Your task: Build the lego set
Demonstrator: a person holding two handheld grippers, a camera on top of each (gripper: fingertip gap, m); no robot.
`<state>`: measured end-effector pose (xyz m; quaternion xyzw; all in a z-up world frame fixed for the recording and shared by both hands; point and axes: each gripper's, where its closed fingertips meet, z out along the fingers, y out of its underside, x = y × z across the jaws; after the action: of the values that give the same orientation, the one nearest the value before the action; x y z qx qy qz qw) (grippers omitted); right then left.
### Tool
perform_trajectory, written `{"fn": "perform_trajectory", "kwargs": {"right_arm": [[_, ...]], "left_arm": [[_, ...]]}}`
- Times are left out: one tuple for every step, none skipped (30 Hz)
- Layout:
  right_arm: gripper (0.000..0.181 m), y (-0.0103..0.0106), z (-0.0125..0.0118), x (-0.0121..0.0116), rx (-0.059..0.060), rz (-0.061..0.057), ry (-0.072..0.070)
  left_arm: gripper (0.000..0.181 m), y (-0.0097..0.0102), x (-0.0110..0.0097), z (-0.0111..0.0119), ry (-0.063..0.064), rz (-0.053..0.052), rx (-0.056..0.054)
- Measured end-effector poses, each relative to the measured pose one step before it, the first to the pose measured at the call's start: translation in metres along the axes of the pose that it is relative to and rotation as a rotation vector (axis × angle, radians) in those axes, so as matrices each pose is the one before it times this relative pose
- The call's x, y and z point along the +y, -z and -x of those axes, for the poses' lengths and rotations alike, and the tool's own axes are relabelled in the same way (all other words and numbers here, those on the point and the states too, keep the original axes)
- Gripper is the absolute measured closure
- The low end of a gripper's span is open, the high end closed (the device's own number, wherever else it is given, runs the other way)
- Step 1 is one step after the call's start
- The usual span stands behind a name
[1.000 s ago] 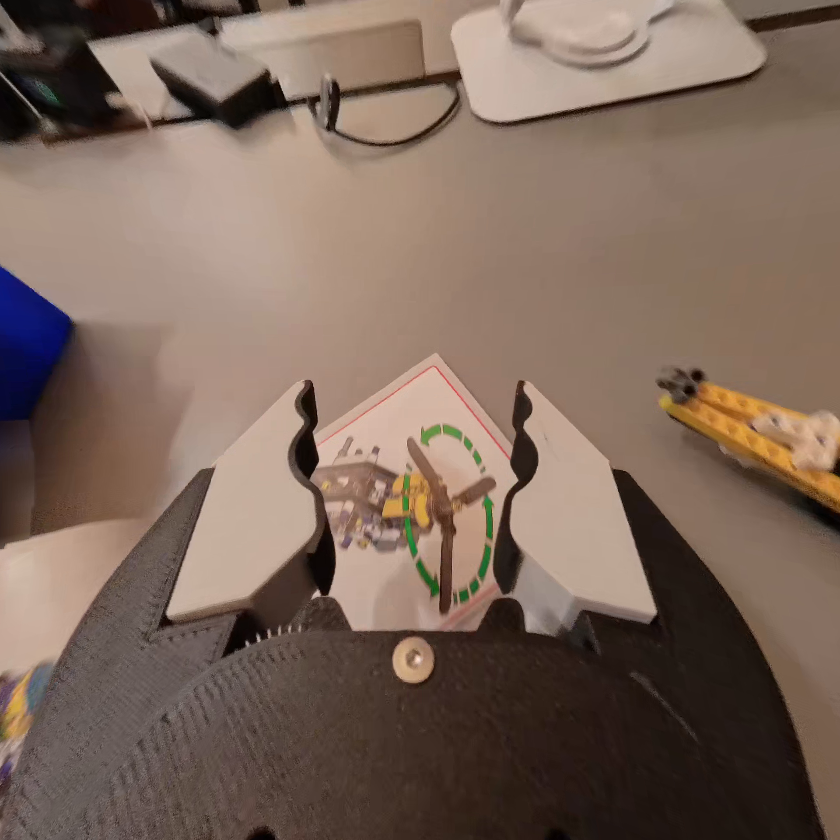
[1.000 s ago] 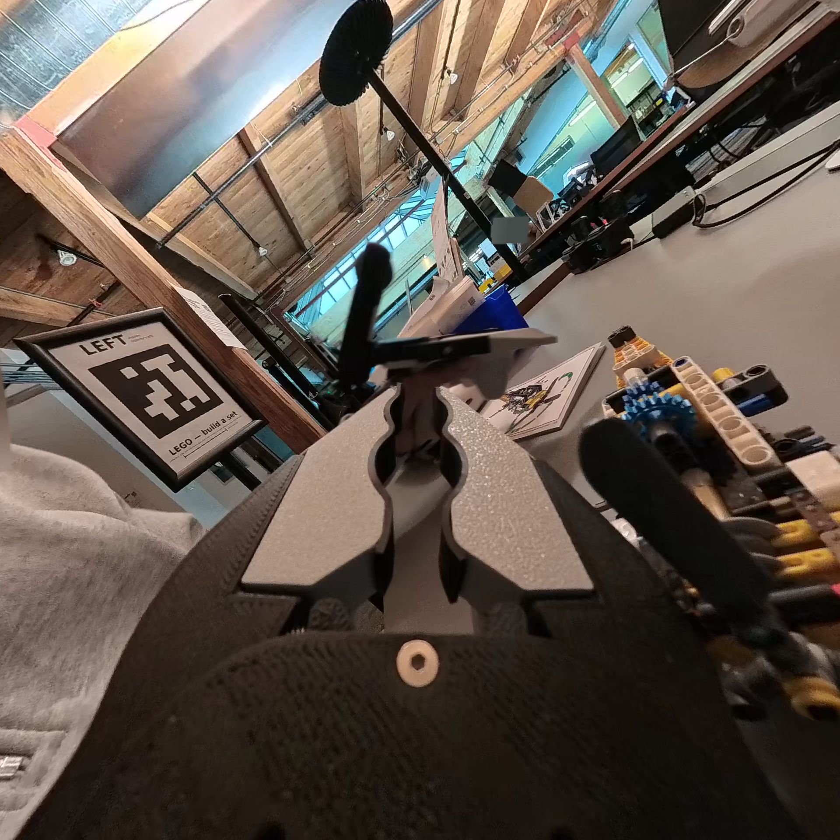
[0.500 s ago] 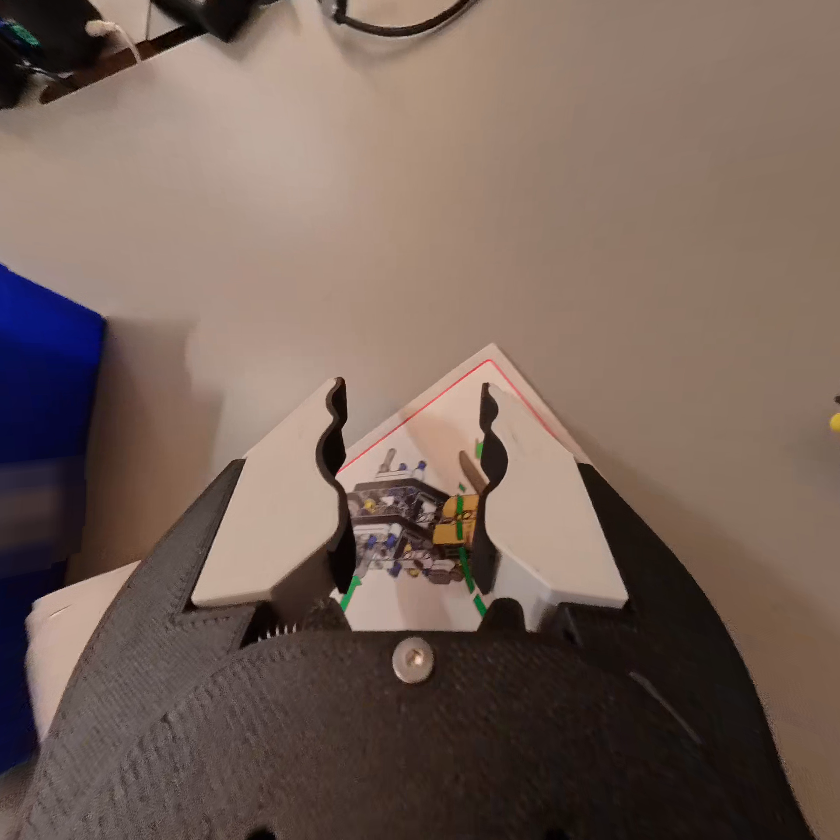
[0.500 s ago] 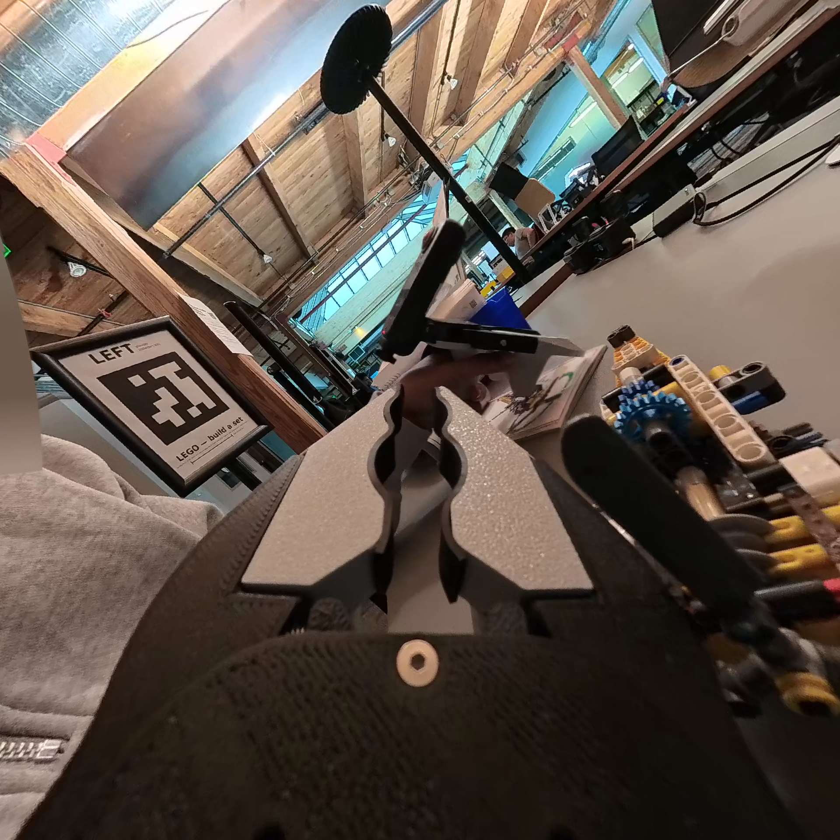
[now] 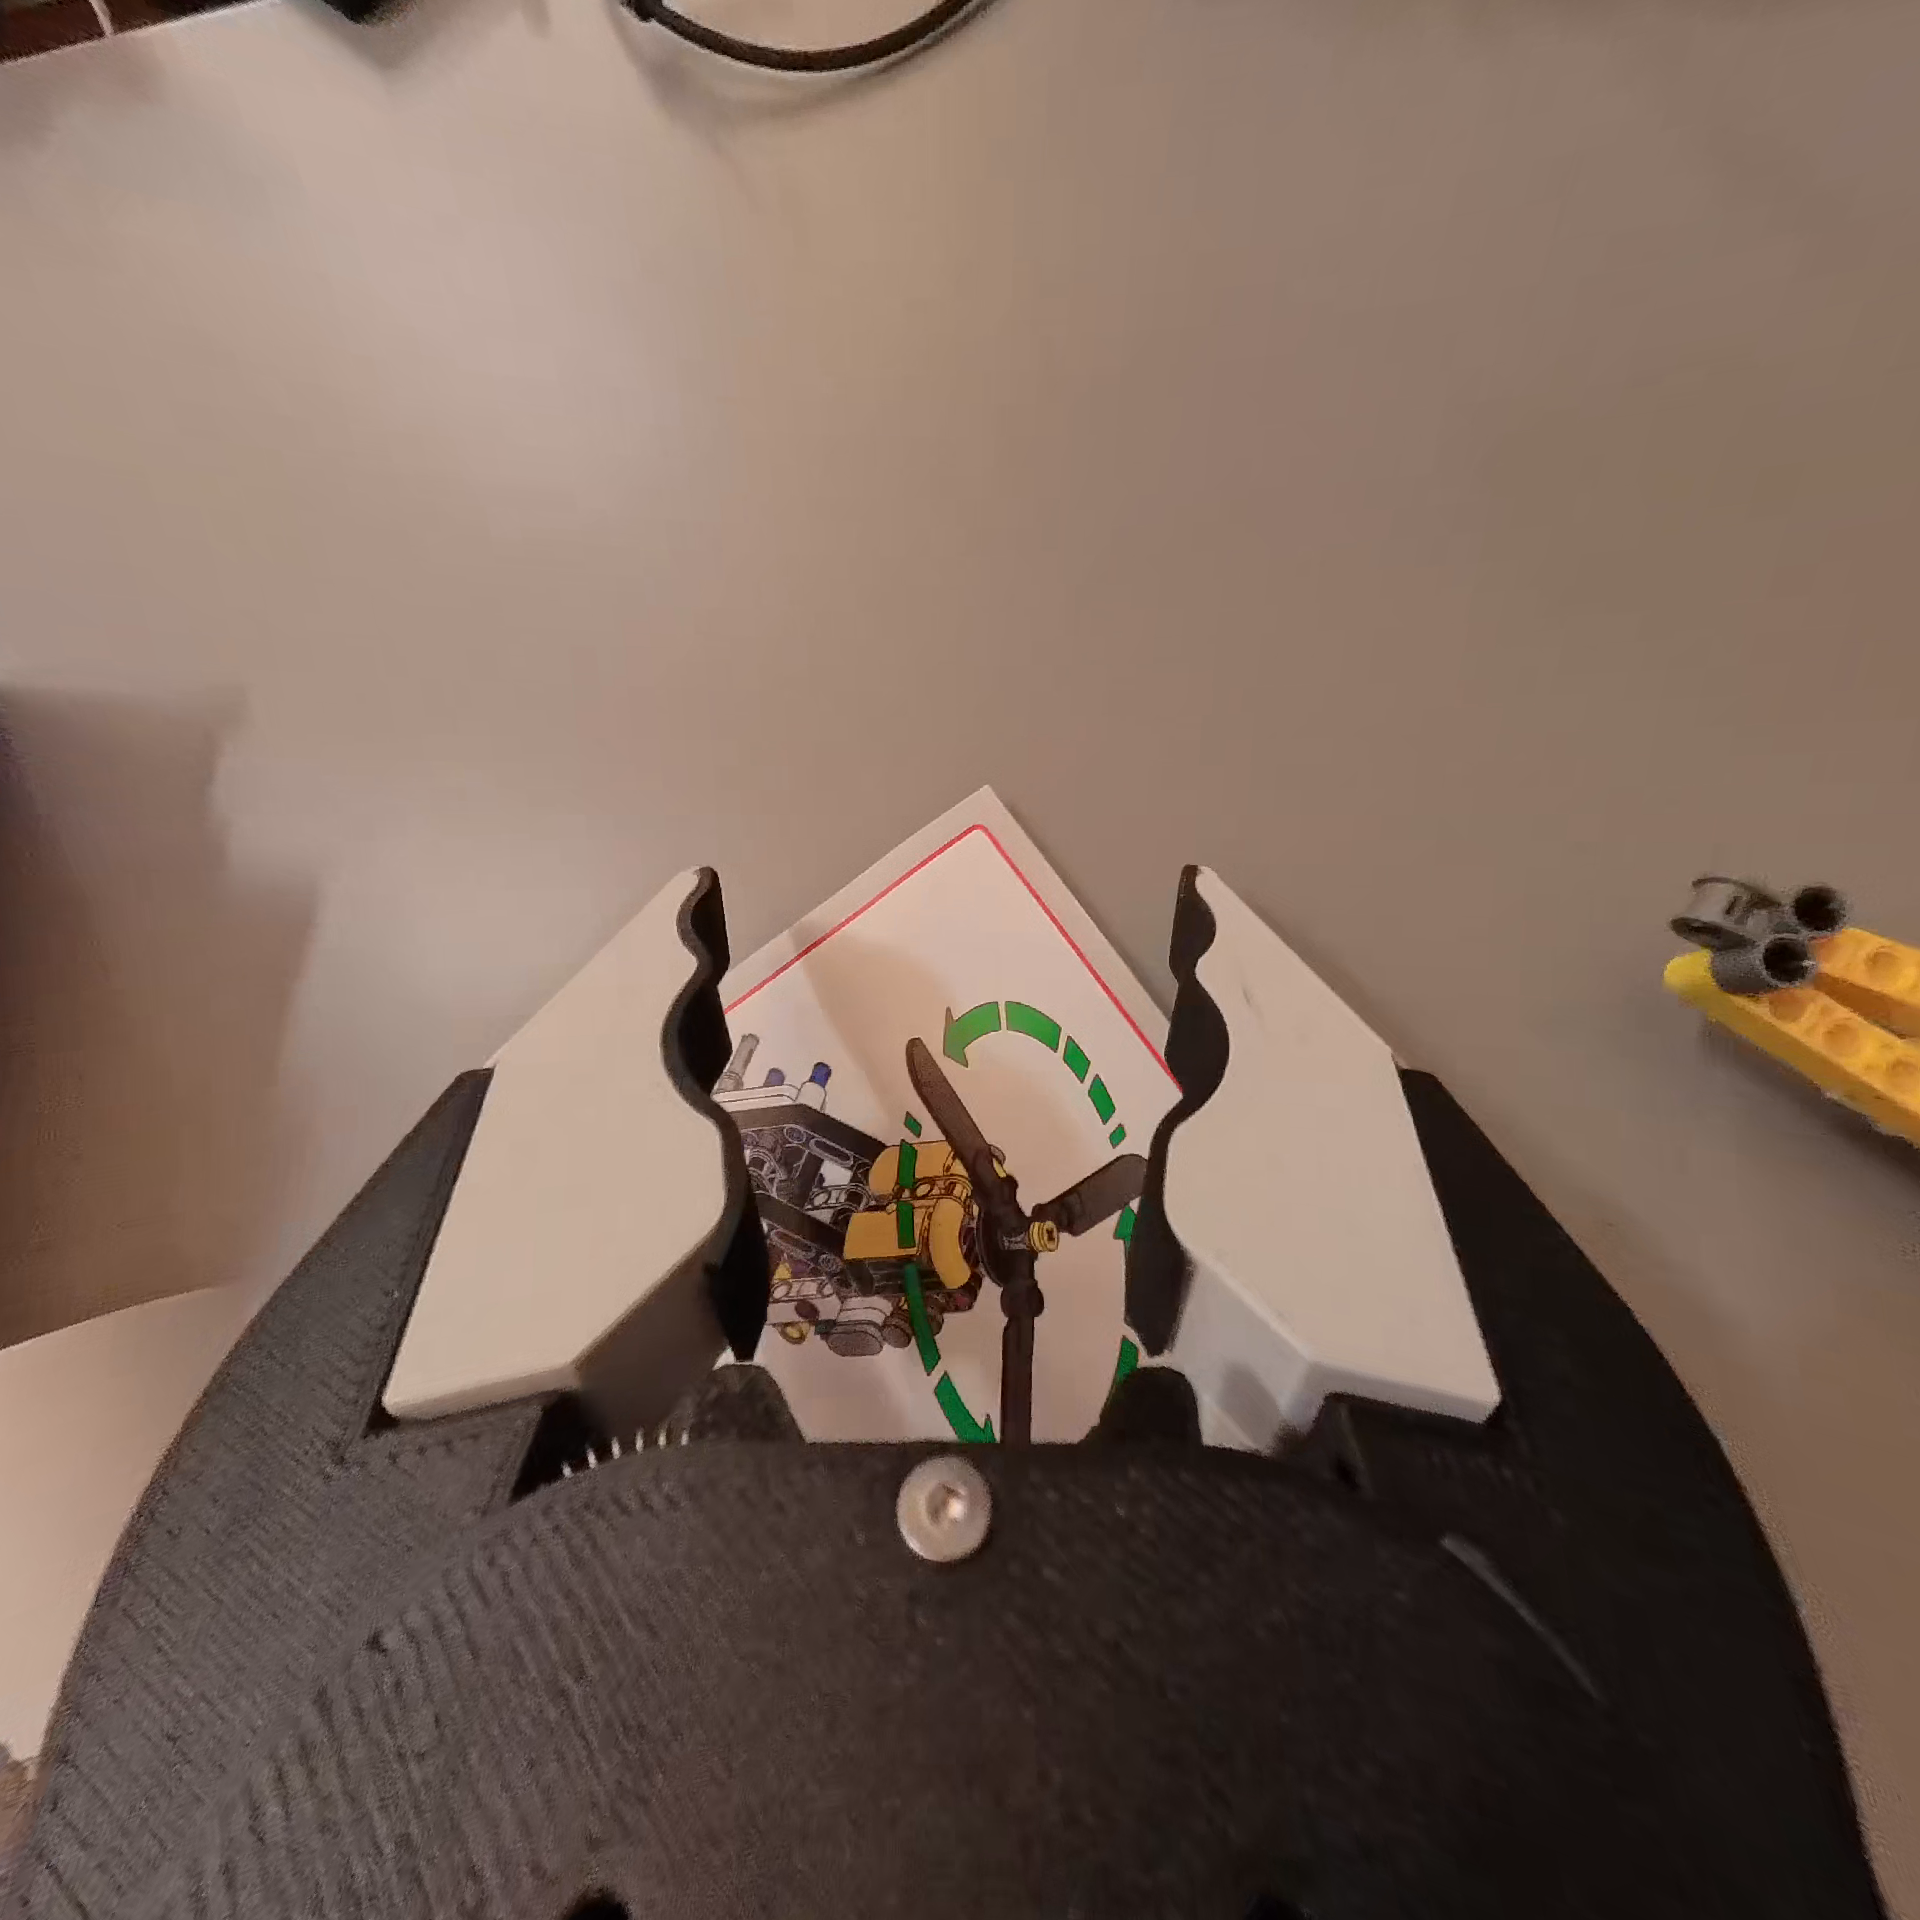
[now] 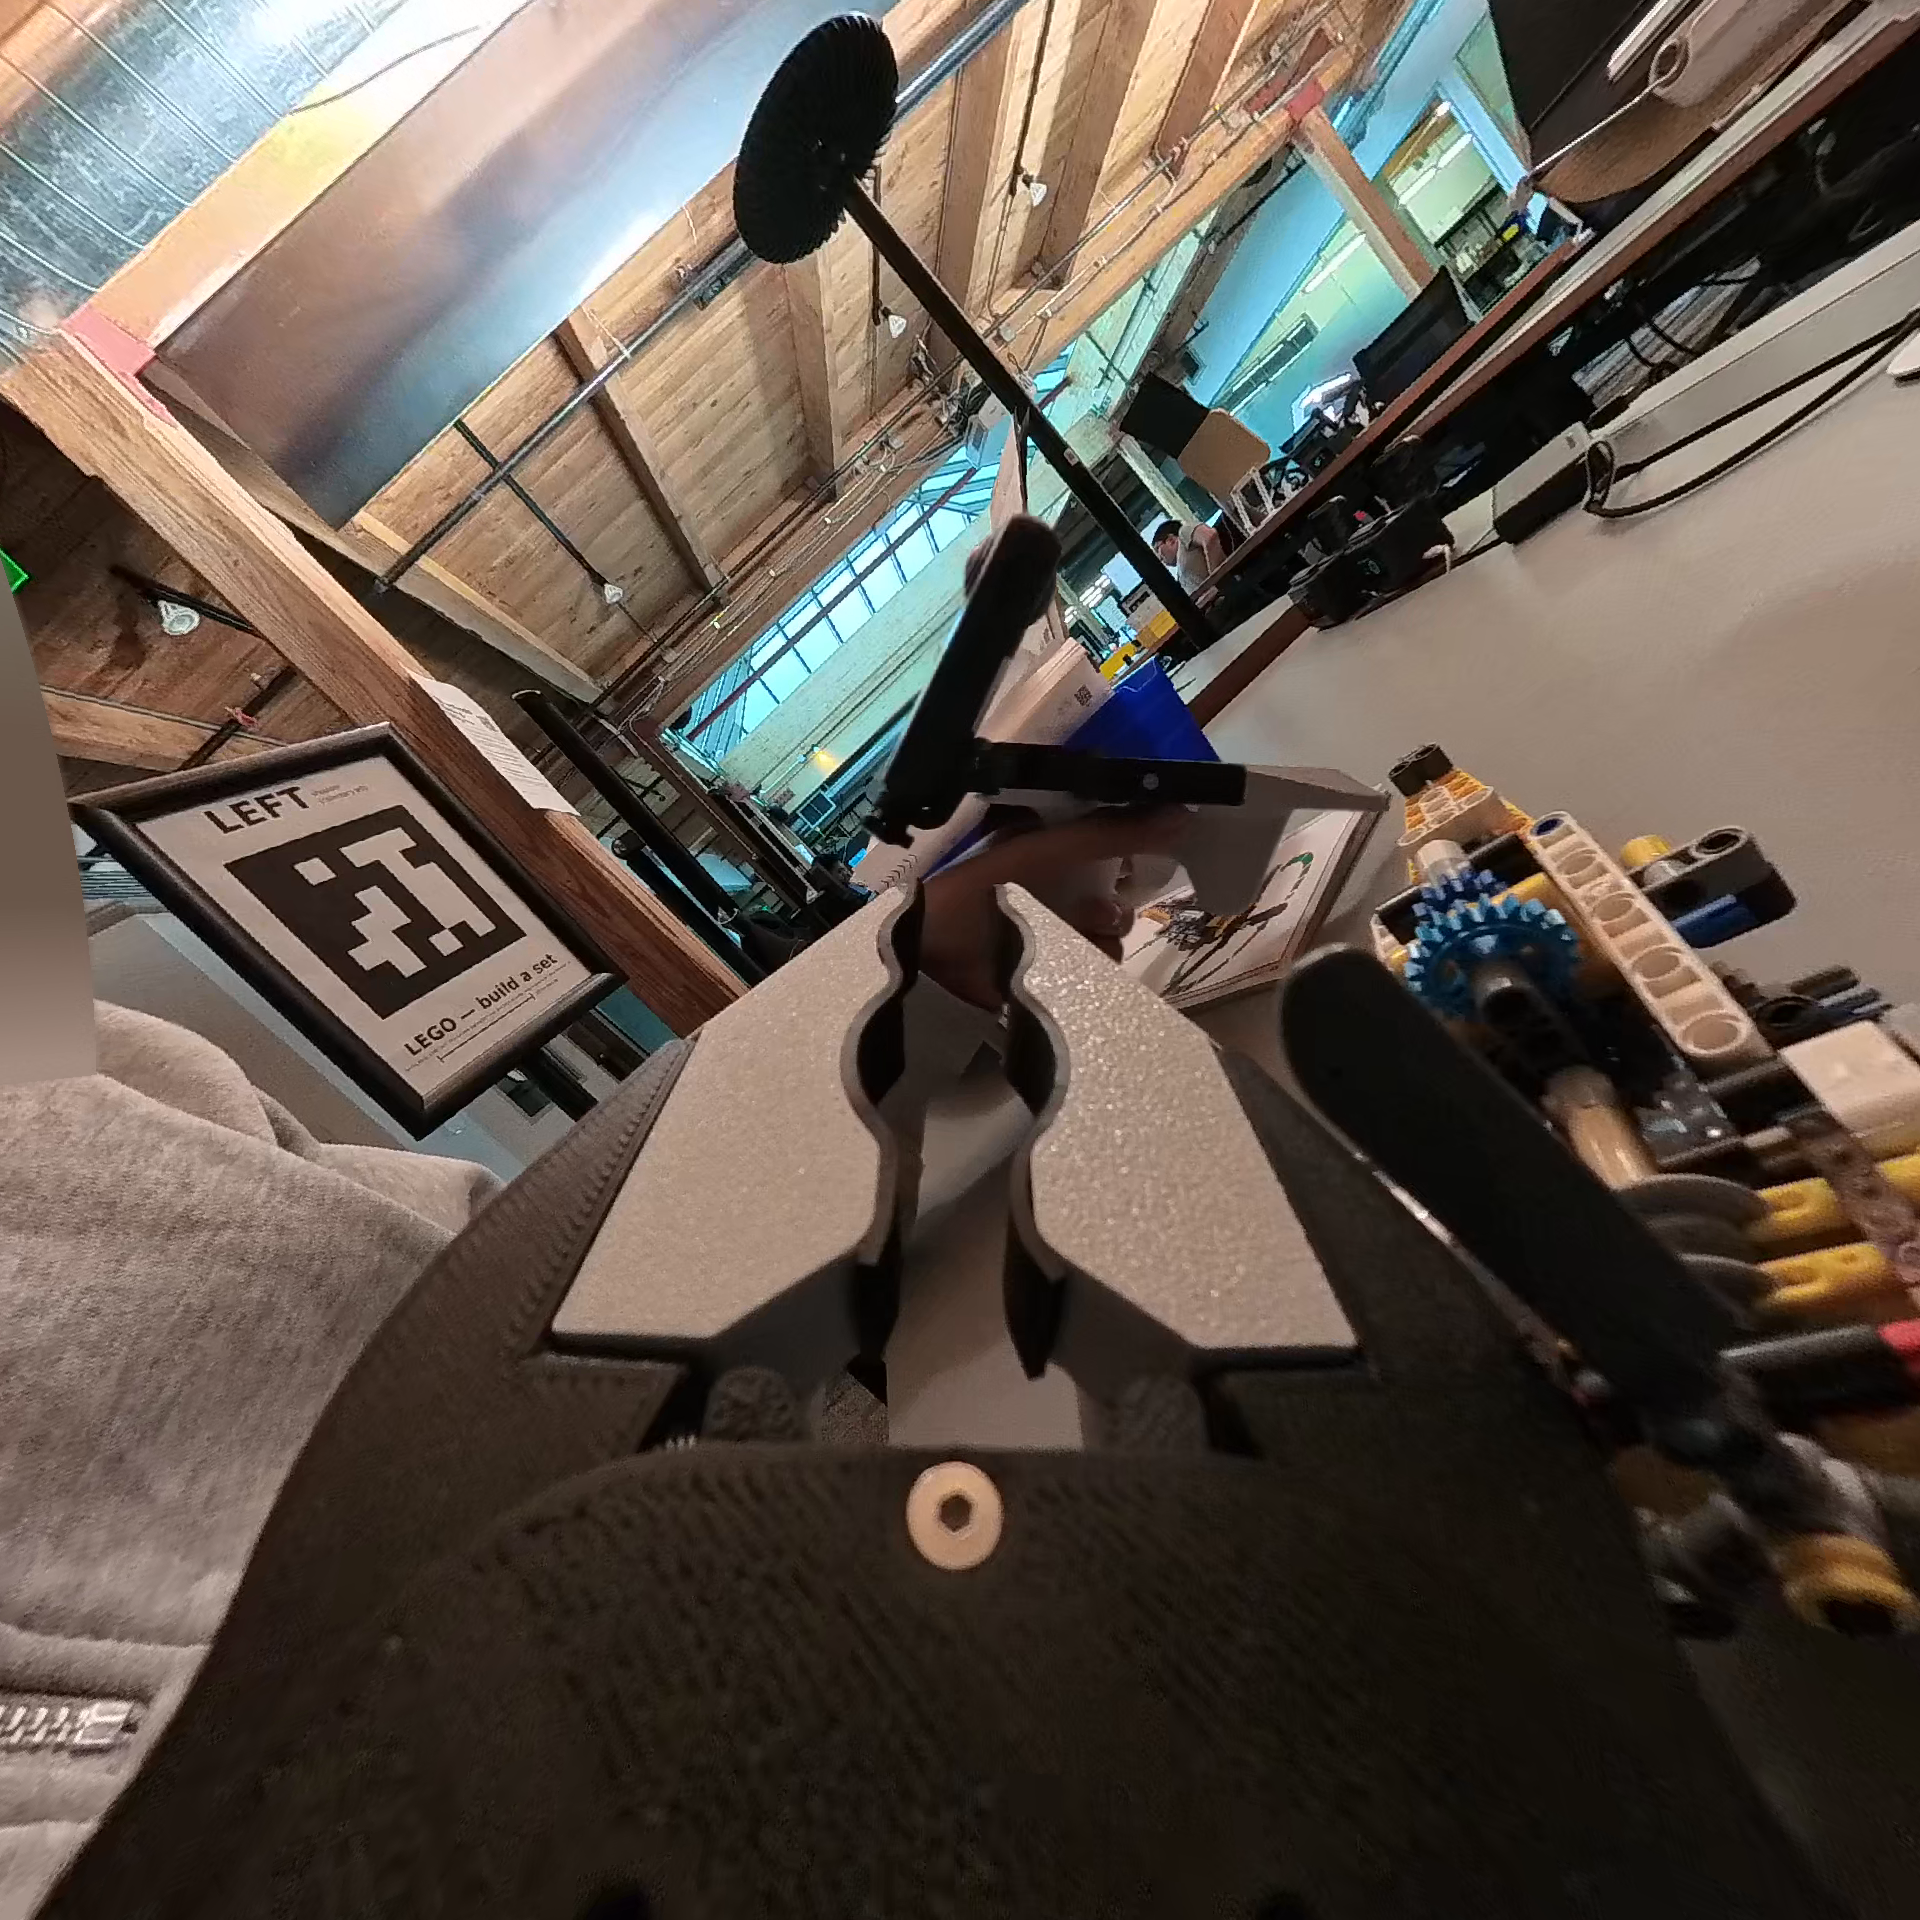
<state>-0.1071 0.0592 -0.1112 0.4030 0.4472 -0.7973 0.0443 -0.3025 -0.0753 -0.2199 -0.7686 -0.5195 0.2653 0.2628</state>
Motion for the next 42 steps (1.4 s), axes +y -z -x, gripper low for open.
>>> {"fn": "perform_trajectory", "kwargs": {"right_arm": [[0.171,-0.00001,0.00007,-0.00001,-0.0005,-0.0001,-0.0001],[0.171,0.00007,0.00004,-0.00005,-0.0007,-0.0004,-0.0005],[0.171,-0.00001,0.00002,-0.00014,-0.0008,-0.0008,-0.0011],[0.171,0.00015,0.00001,-0.0001,-0.0007,-0.0008,-0.0016],[0.171,0.00003,-0.00014,-0.00019,-0.0005,-0.0008,-0.0016],[0.171,0.0,-0.00005,-0.00011,-0.0003,-0.0006,-0.0011],[0.171,0.0001,-0.00001,0.0,-0.0003,-0.0001,-0.0006],[0.171,-0.00006,0.0,-0.00005,-0.0003,0.0,-0.0004],[0.171,0.0,0.0,0.00002,-0.0003,-0.0004,-0.0005],[0.171,0.00001,-0.00005,-0.0001,-0.0003,-0.0005,-0.001],[0.171,0.00007,0.00004,-0.00006,-0.0004,-0.0005,-0.0012],[0.171,0.00001,-0.00007,-0.0001,-0.0002,-0.0004,-0.0008],[0.171,0.00009,-0.00005,-0.00002,-0.0001,-0.0002,-0.0006],[0.171,-0.00006,-0.00002,-0.00005,-0.0001,-0.0001,-0.0004],[0.171,-0.00002,0.00002,-0.00003,0.0001,-0.0002,-0.0004],[0.171,-0.00004,-0.00014,0.00001,0.0002,-0.0001,-0.0002],[0.171,0.00001,-0.00002,0.00002,0.0001,0.0001,0.0],[0.171,-0.00008,0.00004,0.00003,0.0003,0.0003,0.0002],[0.171,-0.00008,0.00002,0.00003,0.0003,0.0003,0.0004],[0.17,0.00002,-0.00003,0.00004,0.0002,0.0003,0.0002],[0.17,0.0,0.00004,0.0,-0.0002,0.0,-0.0003],[0.171,0.0,-0.00001,0.00002,-0.0002,-0.0003,-0.0004],[0.171,-0.00002,0.00005,-0.00004,-0.0002,-0.0003,-0.0003],[0.171,0.00006,0.00007,-0.00009,-0.0005,-0.0002,-0.0004],[0.171,0.00001,0.0,-0.00011,-0.0007,-0.0005,-0.001],[0.171,0.0001,-0.00009,-0.00011,-0.0008,-0.001,-0.0018],[0.171,0.00019,0.00001,-0.00023,-0.0007,-0.0013,-0.0019],[0.171,0.00006,-0.00003,-0.00021,-0.0004,-0.0008,-0.0014],[0.171,0.00003,-0.00006,-0.00007,-0.0004,-0.0002,-0.0008],[0.171,-0.00006,0.00002,0.00008,0.0,0.0002,0.0002],[0.172,-0.00002,0.00012,0.00008,0.0001,0.0003,0.0005],[0.171,-0.00001,0.00006,-0.00004,0.0,0.0002,0.0002],[0.171,-0.00002,0.0,-0.00005,0.0,-0.0003,0.0],[0.171,0.00018,0.0,-0.00012,-0.0002,-0.0008,-0.0005],[0.171,0.00005,0.0,-0.0001,-0.0003,-0.0007,-0.0008],[0.171,0.0,-0.00007,-0.00012,-0.0003,-0.0006,-0.0007],[0.171,0.0001,0.00005,-0.00009,0.0,-0.0005,-0.0003],[0.171,-0.00001,-0.00003,-0.00001,0.0002,-0.0001,0.0],[0.171,0.00002,-0.00002,0.00004,0.0002,0.0003,0.0],[0.171,0.0,-0.00001,0.0,0.0,0.0,0.0001],[0.171,-0.00001,0.0,-0.00002,0.0001,-0.0002,-0.0002],[0.171,-0.00001,0.00004,-0.00002,-0.0001,-0.0002,-0.0004]], "left_arm": [[0.096,-0.00181,0.00173,0.00181,-0.0256,0.0116,-0.0276],[0.095,-0.00133,0.00169,0.0029,-0.0222,0.0092,-0.0299],[0.095,0.00015,-0.0003,0.00134,-0.0081,-0.0033,-0.0108],[0.097,0.00083,0.00008,0.00057,0.0037,0.001,0.0008],[0.098,0.00098,0.00053,0.00074,0.0045,0.0036,0.0021],[0.099,0.00116,0.00025,0.00087,0.0018,-0.0007,0.0014],[0.1,0.00109,0.00058,0.00107,-0.0011,0.0006,-0.0013],[0.1,0.0008,0.00097,0.00134,-0.0034,0.0027,-0.0029],[0.1,0.0007,0.00059,0.0012,-0.0002,0.0002,-0.0027],[0.1,0.00069,0.00007,0.00023,0.0014,-0.0029,0.0029],[0.099,0.00043,0.00022,0.00048,0.0019,-0.0005,0.0007],[0.1,0.00065,-0.00037,0.0003,0.0021,-0.0033,0.0008],[0.1,0.00097,-0.00071,0.00043,0.0009,-0.0038,-0.0005],[0.1,0.00114,-0.00087,0.00076,-0.0021,-0.0031,-0.003],[0.1,0.00136,-0.00085,0.00094,-0.0047,-0.0028,-0.0046],[0.1,0.00169,-0.00116,0.00095,-0.0048,-0.0041,-0.0043],[0.1,0.0016,-0.00081,0.00138,-0.0053,-0.0026,-0.0058],[0.1,0.00175,-0.00072,0.00156,-0.0046,-0.0024,-0.0061],[0.101,0.00184,-0.00078,0.00116,-0.002,-0.0044,-0.0021],[0.102,0.00166,-0.00045,0.00098,-0.0017,-0.0029,-0.0012],[0.101,0.00132,0.00035,0.00168,-0.0023,0.0,-0.0046],[0.101,0.00119,0.0004,0.00182,-0.001,-0.001,-0.0045],[0.101,0.00105,0.00062,0.00127,0.0016,-0.0009,-0.0008],[0.102,0.00079,0.00118,0.00118,0.0016,0.0023,0.0003],[0.102,0.00054,0.00105,0.00131,0.0023,0.0018,-0.0006],[0.102,0.00065,0.00062,0.00099,0.0039,-0.0017,0.0006],[0.102,0.00097,0.00028,0.00079,0.0051,-0.0031,0.0018],[0.103,0.00086,0.00002,0.00038,0.0052,-0.0036,0.0029],[0.103,0.00091,-0.00008,0.00052,0.0039,-0.0027,0.0016],[0.103,0.00082,-0.00013,0.00112,0.0017,-0.0019,-0.0019],[0.103,0.00065,-0.00027,0.00109,-0.0002,-0.0022,-0.0027],[0.103,0.00059,-0.00027,0.00089,-0.0002,-0.0009,-0.0015],[0.104,0.00057,-0.00039,0.00055,0.0006,-0.0022,0.0004],[0.105,0.00069,-0.00065,0.00047,0.0015,-0.0033,-0.0001],[0.105,0.00064,-0.00035,0.00047,0.0015,-0.0021,-0.0004],[0.106,0.00067,-0.00029,0.00057,0.0009,-0.0017,-0.0008],[0.106,0.00072,-0.00081,0.00023,0.0016,-0.005,0.0006],[0.107,0.00048,-0.00047,0.00013,0.0019,-0.0034,0.0017],[0.107,0.00034,-0.00015,0.00031,0.0019,-0.0015,0.0011],[0.107,0.00007,-0.00029,0.00049,0.0012,-0.0023,0.0011],[0.107,0.0,-0.00028,0.00076,0.002,-0.0026,0.0009],[0.107,-0.00004,0.00004,0.00087,0.0031,-0.0001,0.0005]]}}
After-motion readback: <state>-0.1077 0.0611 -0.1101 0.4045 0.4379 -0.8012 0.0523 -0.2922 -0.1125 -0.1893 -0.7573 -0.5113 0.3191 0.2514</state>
